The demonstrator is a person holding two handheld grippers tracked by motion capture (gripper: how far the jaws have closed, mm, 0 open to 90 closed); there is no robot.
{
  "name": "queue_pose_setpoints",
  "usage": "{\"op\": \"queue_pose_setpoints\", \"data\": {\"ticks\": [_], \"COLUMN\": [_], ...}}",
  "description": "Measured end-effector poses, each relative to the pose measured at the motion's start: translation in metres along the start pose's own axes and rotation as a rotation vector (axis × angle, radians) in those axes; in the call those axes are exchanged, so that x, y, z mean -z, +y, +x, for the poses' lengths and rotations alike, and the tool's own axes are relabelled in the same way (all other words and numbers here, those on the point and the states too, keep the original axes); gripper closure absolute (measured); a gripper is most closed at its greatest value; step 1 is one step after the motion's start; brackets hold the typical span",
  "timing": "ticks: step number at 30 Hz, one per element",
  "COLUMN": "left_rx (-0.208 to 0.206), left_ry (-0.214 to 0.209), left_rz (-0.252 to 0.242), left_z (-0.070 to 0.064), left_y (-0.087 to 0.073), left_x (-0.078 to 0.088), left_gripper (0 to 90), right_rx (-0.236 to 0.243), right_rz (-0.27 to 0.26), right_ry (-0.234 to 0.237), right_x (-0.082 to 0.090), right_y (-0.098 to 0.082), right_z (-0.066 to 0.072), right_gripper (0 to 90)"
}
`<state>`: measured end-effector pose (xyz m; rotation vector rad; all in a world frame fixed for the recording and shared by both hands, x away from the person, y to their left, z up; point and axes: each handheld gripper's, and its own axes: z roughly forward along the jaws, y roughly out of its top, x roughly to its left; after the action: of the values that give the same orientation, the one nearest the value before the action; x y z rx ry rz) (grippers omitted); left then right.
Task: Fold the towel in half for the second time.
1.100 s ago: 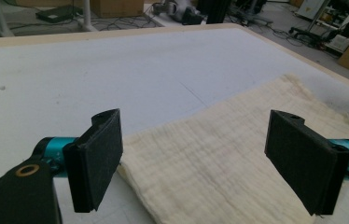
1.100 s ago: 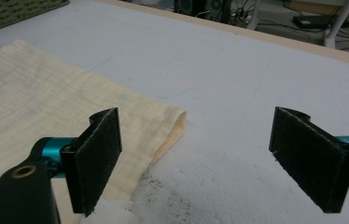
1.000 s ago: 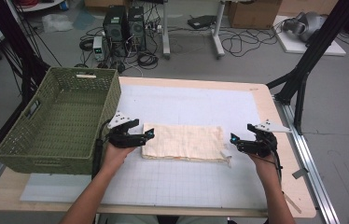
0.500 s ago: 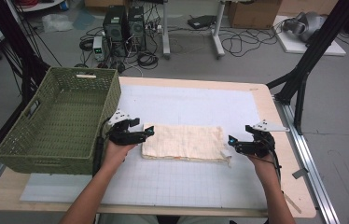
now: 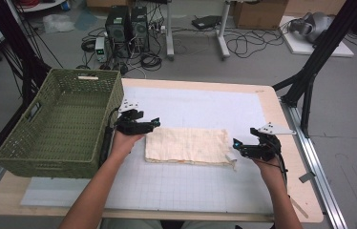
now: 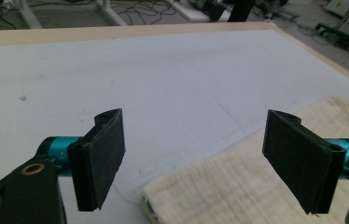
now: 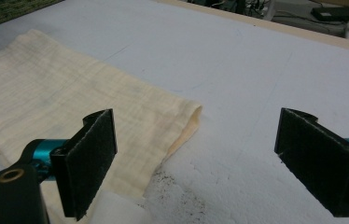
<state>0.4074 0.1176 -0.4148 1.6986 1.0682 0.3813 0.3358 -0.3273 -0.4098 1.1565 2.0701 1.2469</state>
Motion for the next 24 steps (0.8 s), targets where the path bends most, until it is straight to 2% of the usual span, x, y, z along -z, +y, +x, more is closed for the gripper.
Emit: {"op": "queue_pose_setpoints", "data": {"ticks": [5, 7, 8, 9, 14, 17, 18, 22, 24], "left_rx": [-0.001, -0.001, -0.001, -0.004, -0.019, -0.037, -0.037, -0.054, -0.062], "left_ry": [0.029, 0.024, 0.023, 0.027, 0.036, 0.041, 0.041, 0.023, 0.014], "left_rz": [0.059, 0.080, 0.113, 0.125, 0.140, 0.168, 0.168, 0.245, 0.262], "left_z": [0.008, 0.010, 0.012, 0.012, 0.014, 0.015, 0.015, 0.016, 0.015], "left_y": [0.001, 0.000, -0.001, -0.001, -0.003, -0.006, -0.006, -0.010, -0.011], "left_x": [-0.012, -0.015, -0.018, -0.020, -0.022, -0.026, -0.026, -0.029, -0.029], "left_gripper": [24.6, 24.7, 25.3, 25.6, 30.3, 34.6, 36.0, 43.5, 47.1], "right_rx": [-0.004, -0.011, -0.011, -0.015, -0.019, -0.020, -0.022, -0.021, -0.020], "right_rz": [-0.005, -0.004, -0.007, -0.007, -0.010, -0.004, -0.002, -0.003, -0.002], "right_ry": [0.004, 0.008, 0.007, 0.009, 0.013, 0.018, 0.019, 0.019, 0.017], "right_x": [0.000, 0.000, 0.000, 0.000, 0.000, 0.000, -0.001, -0.001, -0.001], "right_y": [0.000, 0.000, 0.000, 0.000, 0.000, 0.000, 0.000, -0.001, -0.001], "right_z": [0.000, 0.000, -0.001, -0.001, -0.001, -0.001, -0.001, -0.001, -0.002], "right_gripper": [12.2, 12.2, 12.2, 12.2, 12.2, 12.2, 12.2, 12.2, 12.2]}}
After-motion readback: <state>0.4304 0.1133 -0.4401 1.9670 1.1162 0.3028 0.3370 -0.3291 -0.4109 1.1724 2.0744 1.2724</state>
